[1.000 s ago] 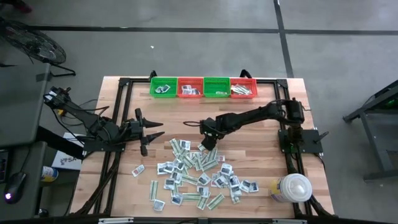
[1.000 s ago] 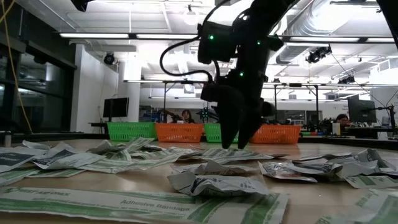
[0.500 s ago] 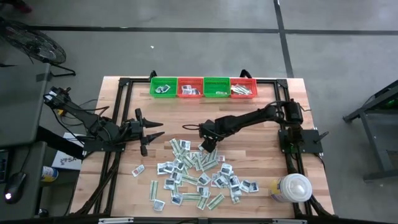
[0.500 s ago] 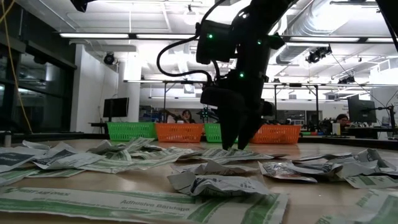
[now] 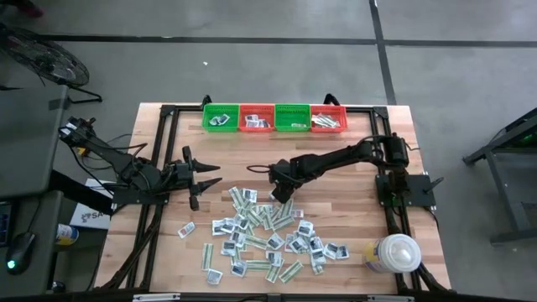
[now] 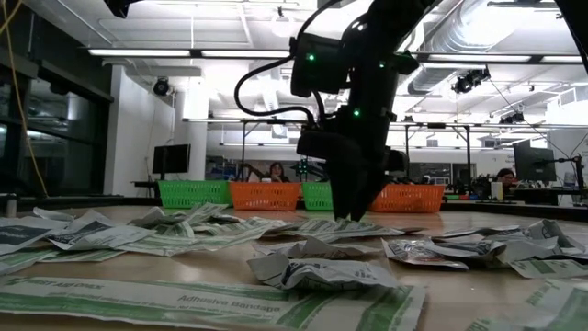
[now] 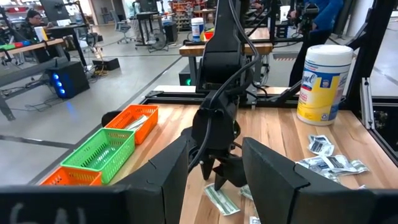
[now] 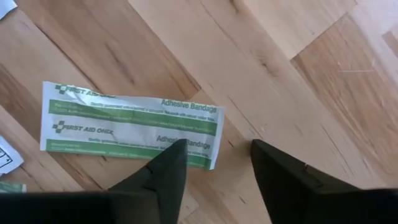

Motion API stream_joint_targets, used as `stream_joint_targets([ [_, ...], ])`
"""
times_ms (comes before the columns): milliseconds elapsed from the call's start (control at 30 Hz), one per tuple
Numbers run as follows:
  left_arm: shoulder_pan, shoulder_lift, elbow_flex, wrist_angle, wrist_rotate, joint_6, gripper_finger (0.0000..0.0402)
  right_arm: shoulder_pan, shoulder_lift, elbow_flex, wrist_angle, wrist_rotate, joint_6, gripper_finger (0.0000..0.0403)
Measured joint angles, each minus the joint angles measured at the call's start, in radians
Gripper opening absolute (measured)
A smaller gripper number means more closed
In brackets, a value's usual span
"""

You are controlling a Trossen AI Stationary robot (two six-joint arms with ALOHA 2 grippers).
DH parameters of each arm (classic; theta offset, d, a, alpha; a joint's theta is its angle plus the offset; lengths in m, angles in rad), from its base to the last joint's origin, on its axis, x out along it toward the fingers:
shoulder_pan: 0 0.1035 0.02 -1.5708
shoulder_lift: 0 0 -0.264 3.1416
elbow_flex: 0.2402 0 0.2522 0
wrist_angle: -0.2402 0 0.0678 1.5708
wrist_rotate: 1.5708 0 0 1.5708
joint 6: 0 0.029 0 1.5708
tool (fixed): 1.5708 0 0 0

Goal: Pick & Place First Aid Supplies
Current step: Put the green bandage pack in the right orange bin

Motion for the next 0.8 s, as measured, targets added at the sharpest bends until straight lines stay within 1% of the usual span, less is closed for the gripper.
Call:
stream_joint_targets([
  [167,0.000,0.000,0.000,-0.001,0.001,-0.010,0.0149,0.000,0.010,0.001,0.003,0.002,0.000,0.0132],
  [333,0.000,0.000,0.000,-0.007,0.019,-0.015,0.0149,0.000,0.012,0.002,0.006,0.002,0.000,0.0104],
  [800,0.000,0.000,0.000,-0.007,0.022,-0.018,0.0149,-0.004,0.013,0.002,0.007,-0.017,-0.001,0.0024],
])
